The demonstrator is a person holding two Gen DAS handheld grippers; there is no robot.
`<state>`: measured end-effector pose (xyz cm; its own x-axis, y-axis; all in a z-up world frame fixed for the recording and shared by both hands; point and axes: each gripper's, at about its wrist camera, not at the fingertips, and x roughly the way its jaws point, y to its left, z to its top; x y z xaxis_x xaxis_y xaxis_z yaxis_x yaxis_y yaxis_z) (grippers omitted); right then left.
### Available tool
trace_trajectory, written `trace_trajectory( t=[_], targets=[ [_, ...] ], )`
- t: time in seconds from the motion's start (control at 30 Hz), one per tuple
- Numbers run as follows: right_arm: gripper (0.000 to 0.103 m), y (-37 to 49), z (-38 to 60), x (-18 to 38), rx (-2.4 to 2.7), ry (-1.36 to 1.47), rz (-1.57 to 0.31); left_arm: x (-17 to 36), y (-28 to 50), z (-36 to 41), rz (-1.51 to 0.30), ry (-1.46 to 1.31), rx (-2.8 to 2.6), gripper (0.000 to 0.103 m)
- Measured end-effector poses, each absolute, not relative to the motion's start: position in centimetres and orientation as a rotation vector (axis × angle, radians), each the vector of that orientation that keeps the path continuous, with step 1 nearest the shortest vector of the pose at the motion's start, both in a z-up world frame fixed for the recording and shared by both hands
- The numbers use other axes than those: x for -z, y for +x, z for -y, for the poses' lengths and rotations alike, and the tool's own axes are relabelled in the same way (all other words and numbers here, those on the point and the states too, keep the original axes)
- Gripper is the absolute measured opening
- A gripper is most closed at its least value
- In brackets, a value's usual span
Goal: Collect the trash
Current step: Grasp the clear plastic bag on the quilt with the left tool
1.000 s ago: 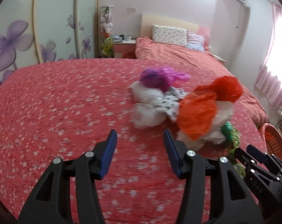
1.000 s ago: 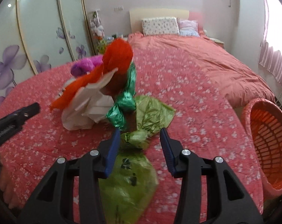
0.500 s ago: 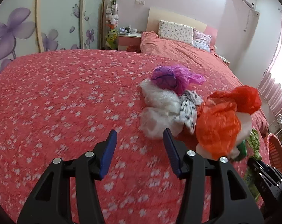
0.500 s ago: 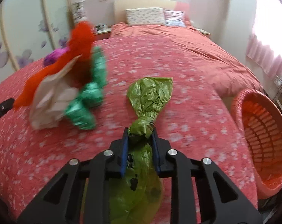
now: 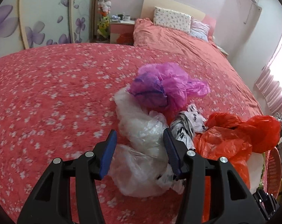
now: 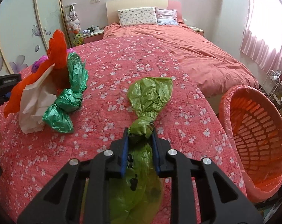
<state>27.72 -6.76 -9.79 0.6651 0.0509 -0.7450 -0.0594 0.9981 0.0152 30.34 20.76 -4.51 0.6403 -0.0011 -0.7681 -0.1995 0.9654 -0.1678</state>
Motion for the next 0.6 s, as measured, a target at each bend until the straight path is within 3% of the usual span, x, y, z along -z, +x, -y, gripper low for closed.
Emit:
trace_trajectory(
  t=[0.2, 0.33, 0.6],
  targets=[
    [0.023, 27.6, 6.5, 9.8, -0.062, -0.023, -0.841, 5.5, 30.4, -19.9, -0.918, -0.282, -0.067, 0.052],
    [0.023, 27.5, 6.4, 9.7, -0.059, -0.035, -0.838, 5.5, 30.0, -20.2, -0.905, -0.287, -0.073, 0.038],
    [0.023, 26.5, 6.6, 8.6, -0.054, -0.04, -0.793, 4.4, 27.2, -22.2, -0.864, -0.255, -0.123, 0.037]
  ],
)
